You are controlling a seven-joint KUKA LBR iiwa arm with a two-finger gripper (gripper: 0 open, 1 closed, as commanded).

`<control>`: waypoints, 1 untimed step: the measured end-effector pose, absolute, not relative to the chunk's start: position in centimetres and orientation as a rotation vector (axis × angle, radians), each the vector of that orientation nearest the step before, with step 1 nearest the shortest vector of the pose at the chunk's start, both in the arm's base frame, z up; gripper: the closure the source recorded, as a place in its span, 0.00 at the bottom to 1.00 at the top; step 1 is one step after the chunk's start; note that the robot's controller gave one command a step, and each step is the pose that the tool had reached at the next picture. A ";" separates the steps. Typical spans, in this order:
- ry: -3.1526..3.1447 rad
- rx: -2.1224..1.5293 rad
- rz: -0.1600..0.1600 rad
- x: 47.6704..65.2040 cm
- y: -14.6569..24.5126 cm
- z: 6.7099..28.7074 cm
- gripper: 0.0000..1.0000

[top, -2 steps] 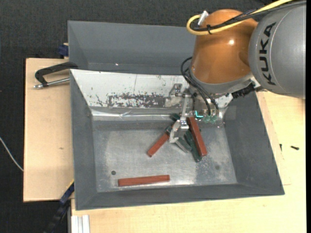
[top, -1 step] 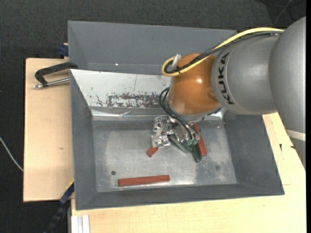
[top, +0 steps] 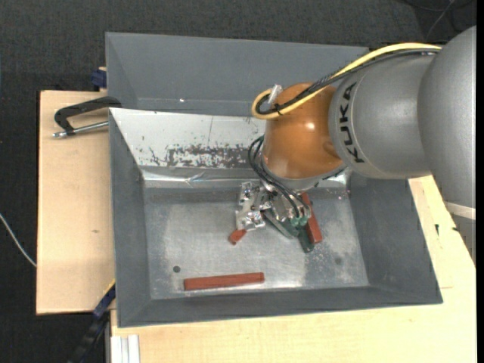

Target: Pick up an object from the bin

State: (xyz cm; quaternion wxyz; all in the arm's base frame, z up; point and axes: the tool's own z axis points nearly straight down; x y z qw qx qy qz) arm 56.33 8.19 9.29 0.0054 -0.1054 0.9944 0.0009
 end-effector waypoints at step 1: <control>3.111 -0.328 0.004 56.1 8.1 9.6 1.00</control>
Offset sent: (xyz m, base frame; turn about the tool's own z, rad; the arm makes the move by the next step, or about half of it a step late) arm 0.0000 0.0000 0.0000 0.0000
